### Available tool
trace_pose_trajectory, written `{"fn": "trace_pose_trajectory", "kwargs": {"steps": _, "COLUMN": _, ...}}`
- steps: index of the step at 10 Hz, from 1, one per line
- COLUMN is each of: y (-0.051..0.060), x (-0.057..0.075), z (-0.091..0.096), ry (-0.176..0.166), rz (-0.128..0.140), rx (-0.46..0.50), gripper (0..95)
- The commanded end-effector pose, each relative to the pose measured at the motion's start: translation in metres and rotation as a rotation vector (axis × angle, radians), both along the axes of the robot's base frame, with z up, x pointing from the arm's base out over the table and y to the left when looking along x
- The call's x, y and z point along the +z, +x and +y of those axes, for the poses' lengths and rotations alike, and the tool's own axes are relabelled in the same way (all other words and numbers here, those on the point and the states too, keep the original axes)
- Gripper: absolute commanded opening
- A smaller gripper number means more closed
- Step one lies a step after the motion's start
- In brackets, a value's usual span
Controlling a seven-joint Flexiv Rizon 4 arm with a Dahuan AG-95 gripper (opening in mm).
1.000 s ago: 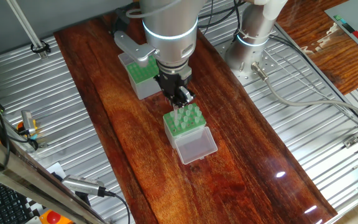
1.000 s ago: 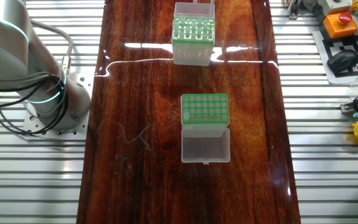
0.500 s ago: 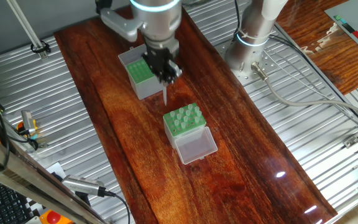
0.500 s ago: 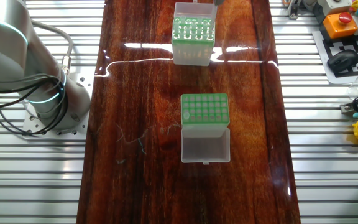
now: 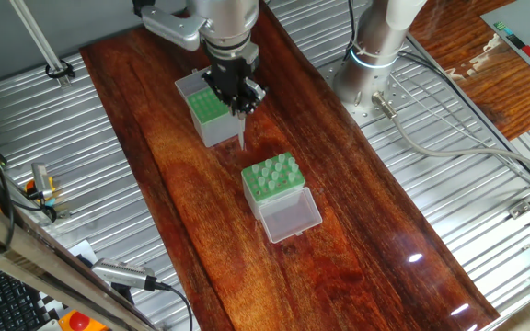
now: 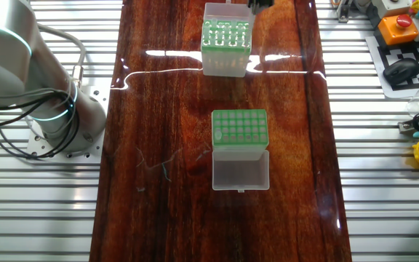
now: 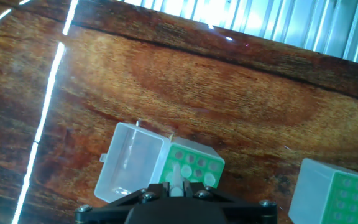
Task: Transfer all large pipette tips from one holder to another
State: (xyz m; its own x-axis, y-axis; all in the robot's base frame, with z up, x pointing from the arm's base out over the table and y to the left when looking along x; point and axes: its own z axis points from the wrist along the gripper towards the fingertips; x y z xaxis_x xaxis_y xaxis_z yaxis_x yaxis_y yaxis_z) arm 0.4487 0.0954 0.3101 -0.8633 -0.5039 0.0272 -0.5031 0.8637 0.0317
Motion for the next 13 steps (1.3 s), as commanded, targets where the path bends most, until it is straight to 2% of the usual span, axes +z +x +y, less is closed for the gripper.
{"fn": "trace_pose_trajectory", "kwargs": {"steps": 1, "y": -0.005, "x": -0.006, "z": -0.085, "ry": -0.005, "rz": -0.007, "rx": -0.035, "gripper": 0.0}}
{"fn": "trace_pose_trajectory", "kwargs": {"steps": 3, "y": -0.005, "x": -0.006, "z": -0.085, "ry": 0.003, "rz": -0.006, "rx": -0.011, "gripper": 0.0}}
{"fn": "trace_pose_trajectory", "kwargs": {"steps": 6, "y": -0.005, "x": -0.006, "z": -0.085, "ry": -0.016, "rz": -0.007, "rx": -0.075, "gripper": 0.0}}
{"fn": "trace_pose_trajectory", "kwargs": {"steps": 7, "y": 0.003, "x": -0.015, "z": -0.076, "ry": -0.02, "rz": -0.012, "rx": -0.145, "gripper": 0.0}}
{"fn": "trace_pose_trajectory", "kwargs": {"steps": 8, "y": 0.005, "x": -0.018, "z": -0.079, "ry": -0.022, "rz": -0.011, "rx": -0.144, "gripper": 0.0}}
{"fn": "trace_pose_trajectory", "kwargs": {"steps": 10, "y": -0.018, "x": -0.022, "z": -0.098, "ry": -0.017, "rz": -0.006, "rx": -0.121, "gripper": 0.0}}
{"fn": "trace_pose_trajectory", "kwargs": {"steps": 13, "y": -0.033, "x": -0.015, "z": -0.117, "ry": -0.017, "rz": 0.001, "rx": -0.097, "gripper": 0.0}}
